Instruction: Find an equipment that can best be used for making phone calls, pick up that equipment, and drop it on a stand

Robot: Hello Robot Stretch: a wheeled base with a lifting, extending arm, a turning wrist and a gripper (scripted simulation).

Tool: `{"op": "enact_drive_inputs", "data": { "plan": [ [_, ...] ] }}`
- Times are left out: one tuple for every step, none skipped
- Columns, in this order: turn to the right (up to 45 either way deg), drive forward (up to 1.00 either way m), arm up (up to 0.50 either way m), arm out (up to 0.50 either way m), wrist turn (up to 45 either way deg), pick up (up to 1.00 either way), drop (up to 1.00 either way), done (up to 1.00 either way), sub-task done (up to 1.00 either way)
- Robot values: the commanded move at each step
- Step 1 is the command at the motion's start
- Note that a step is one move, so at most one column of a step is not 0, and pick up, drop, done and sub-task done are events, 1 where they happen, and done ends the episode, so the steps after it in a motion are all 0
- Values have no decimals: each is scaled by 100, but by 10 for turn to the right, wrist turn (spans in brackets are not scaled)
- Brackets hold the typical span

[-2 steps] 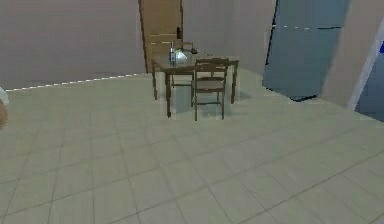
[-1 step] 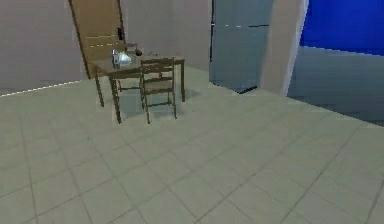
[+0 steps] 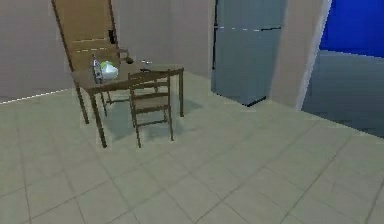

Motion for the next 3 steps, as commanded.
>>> {"op": "enact_drive_inputs", "data": {
  "plan": [
    [60,0,0,0,0,0,0,0,0],
    [30,0,0,0,0,0,0,0,0],
    [-450,0,0,0,0,0,0,0,0]
  ]
}}
